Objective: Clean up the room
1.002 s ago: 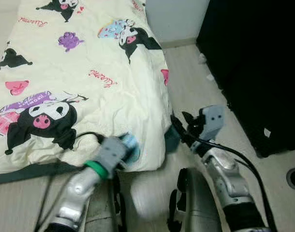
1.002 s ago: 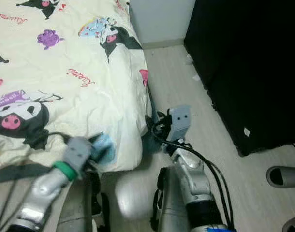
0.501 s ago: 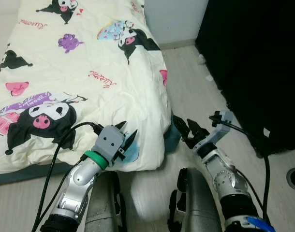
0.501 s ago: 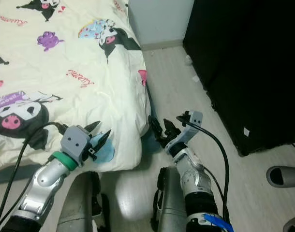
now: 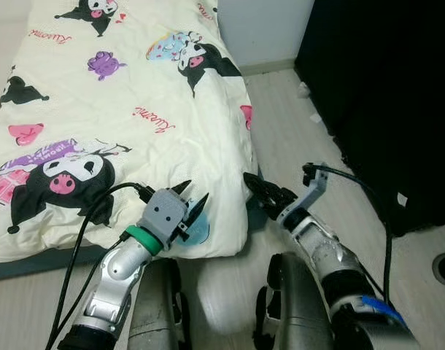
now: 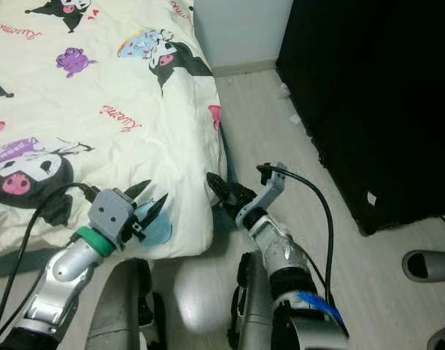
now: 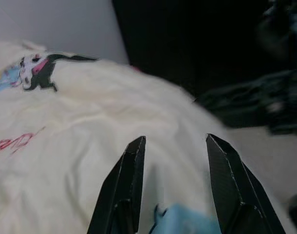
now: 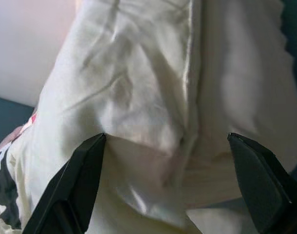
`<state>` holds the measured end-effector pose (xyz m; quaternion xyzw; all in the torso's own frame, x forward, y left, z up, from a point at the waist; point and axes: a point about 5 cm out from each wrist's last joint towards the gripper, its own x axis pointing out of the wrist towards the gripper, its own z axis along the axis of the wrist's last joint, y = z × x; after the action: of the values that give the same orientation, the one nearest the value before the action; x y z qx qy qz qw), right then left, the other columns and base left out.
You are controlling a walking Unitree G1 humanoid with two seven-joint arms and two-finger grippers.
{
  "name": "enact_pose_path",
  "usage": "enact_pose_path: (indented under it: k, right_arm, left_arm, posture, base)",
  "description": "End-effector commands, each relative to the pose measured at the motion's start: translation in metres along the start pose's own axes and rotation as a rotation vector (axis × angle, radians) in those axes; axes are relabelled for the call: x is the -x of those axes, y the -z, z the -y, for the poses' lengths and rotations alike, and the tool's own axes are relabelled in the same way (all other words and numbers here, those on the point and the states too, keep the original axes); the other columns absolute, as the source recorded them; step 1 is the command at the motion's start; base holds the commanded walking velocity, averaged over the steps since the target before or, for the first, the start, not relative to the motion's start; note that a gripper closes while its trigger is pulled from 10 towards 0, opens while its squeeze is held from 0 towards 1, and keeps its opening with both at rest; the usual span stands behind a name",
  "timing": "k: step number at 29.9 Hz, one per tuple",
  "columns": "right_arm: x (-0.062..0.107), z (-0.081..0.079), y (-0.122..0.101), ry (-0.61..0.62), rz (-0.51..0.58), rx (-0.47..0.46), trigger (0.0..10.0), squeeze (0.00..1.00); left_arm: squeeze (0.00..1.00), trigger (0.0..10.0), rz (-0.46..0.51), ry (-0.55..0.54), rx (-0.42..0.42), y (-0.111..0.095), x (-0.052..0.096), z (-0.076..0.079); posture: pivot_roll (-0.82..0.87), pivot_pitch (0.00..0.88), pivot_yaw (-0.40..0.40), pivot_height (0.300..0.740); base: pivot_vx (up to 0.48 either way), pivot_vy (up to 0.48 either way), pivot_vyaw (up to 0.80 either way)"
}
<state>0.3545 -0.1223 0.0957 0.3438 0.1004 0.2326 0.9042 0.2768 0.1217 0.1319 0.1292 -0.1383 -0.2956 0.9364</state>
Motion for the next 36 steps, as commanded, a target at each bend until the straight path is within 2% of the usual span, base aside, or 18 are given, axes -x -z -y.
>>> enact_pose_path:
  k: [1, 4, 8, 9, 10, 11, 12, 21, 22, 24, 25, 29, 33, 36]
  right_arm:
    - [0.004, 0.006, 0.009, 0.024, -0.028, -0.019, 10.0, 1.0]
    - [-0.005, -0.002, 0.004, -0.011, -0.047, -0.025, 10.0, 1.0]
    - [-0.01, -0.008, 0.0, -0.048, -0.054, -0.033, 10.0, 0.96]
    - [-0.012, -0.01, -0.001, -0.064, -0.062, -0.034, 10.0, 0.66]
    - [-0.013, -0.012, -0.001, -0.078, -0.073, -0.027, 10.0, 0.29]
    - [-0.014, -0.013, -0.002, -0.086, -0.08, -0.021, 10.0, 0.29]
    - [-0.015, -0.014, -0.002, -0.089, -0.089, -0.007, 10.0, 0.0]
    - [-0.018, -0.016, -0.002, -0.114, -0.118, 0.036, 10.0, 0.0]
    - [-0.018, -0.016, -0.003, -0.118, -0.123, 0.053, 3.3, 0.0]
    - [-0.018, -0.016, -0.003, -0.119, -0.126, 0.061, 3.3, 0.0]
    - [-0.018, -0.015, -0.004, -0.104, -0.126, 0.07, 0.0, 0.0]
    - [-0.018, -0.012, -0.005, -0.081, -0.123, 0.079, 0.0, 0.0]
    - [-0.014, -0.001, -0.012, 0.016, -0.085, 0.095, 0.0, 0.0]
    - [-0.013, 0.001, -0.016, 0.039, -0.061, 0.097, 0.0, 0.0]
  left_arm:
    - [0.0, 10.0, -0.025, 0.021, 0.029, 0.005, 0.006, 0.005]
    - [0.0, 10.0, -0.036, 0.072, 0.04, 0.004, 0.012, 0.01]
    - [0.0, 10.0, -0.049, 0.069, 0.036, 0.006, 0.015, 0.009]
    - [0.0, 10.0, -0.054, 0.062, 0.034, 0.007, 0.016, 0.008]
    - [0.0, 10.0, -0.058, 0.057, 0.032, 0.007, 0.017, 0.008]
    - [0.0, 10.0, -0.06, 0.055, 0.032, 0.007, 0.017, 0.008]
    - [0.0, 10.0, -0.062, 0.053, 0.031, 0.007, 0.017, 0.007]
    - [0.0, 10.0, -0.066, 0.052, 0.034, 0.008, 0.017, 0.007]
    - [0.0, 10.0, -0.068, 0.053, 0.034, 0.008, 0.016, 0.007]
    - [0.0, 10.0, -0.071, 0.055, 0.037, 0.007, 0.016, 0.008]
    - [0.0, 10.0, -0.073, 0.057, 0.038, 0.007, 0.016, 0.008]
    - [0.0, 10.0, -0.075, 0.059, 0.038, 0.008, 0.016, 0.009]
    - [0.0, 10.0, -0.081, 0.059, 0.036, 0.008, 0.016, 0.009]
    - [0.0, 10.0, -0.083, 0.057, 0.032, 0.009, 0.016, 0.008]
  posture:
    - [0.1, 0.268, 0.051, 0.604]
    - [0.1, 0.271, 0.047, 0.604]
    - [0.11, 0.276, 0.038, 0.604]
    - [0.11, 0.277, 0.035, 0.604]
    - [0.11, 0.277, 0.034, 0.604]
    - [0.11, 0.277, 0.034, 0.604]
    - [0.11, 0.277, 0.034, 0.604]
    - [0.1, 0.28, 0.039, 0.604]
    - [0.1, 0.282, 0.04, 0.604]
    - [0.1, 0.283, 0.04, 0.604]
    - [0.1, 0.285, 0.04, 0.604]
    - [0.1, 0.288, 0.039, 0.604]
    - [0.09, 0.288, 0.043, 0.604]
    - [0.09, 0.286, 0.045, 0.604]
  base:
    - [0.0, 0.0, 0.0]
    - [0.0, 0.0, 0.0]
    - [0.0, 0.0, 0.0]
    - [0.0, 0.0, 0.0]
    - [0.0, 0.0, 0.0]
    - [0.0, 0.0, 0.0]
    - [0.0, 0.0, 0.0]
    - [0.0, 0.0, 0.0]
    - [0.0, 0.0, 0.0]
    - [0.0, 0.0, 0.0]
    - [0.0, 0.0, 0.0]
    - [0.0, 0.0, 0.0]
    - [0.0, 0.0, 0.0]
    - [0.0, 0.0, 0.0]
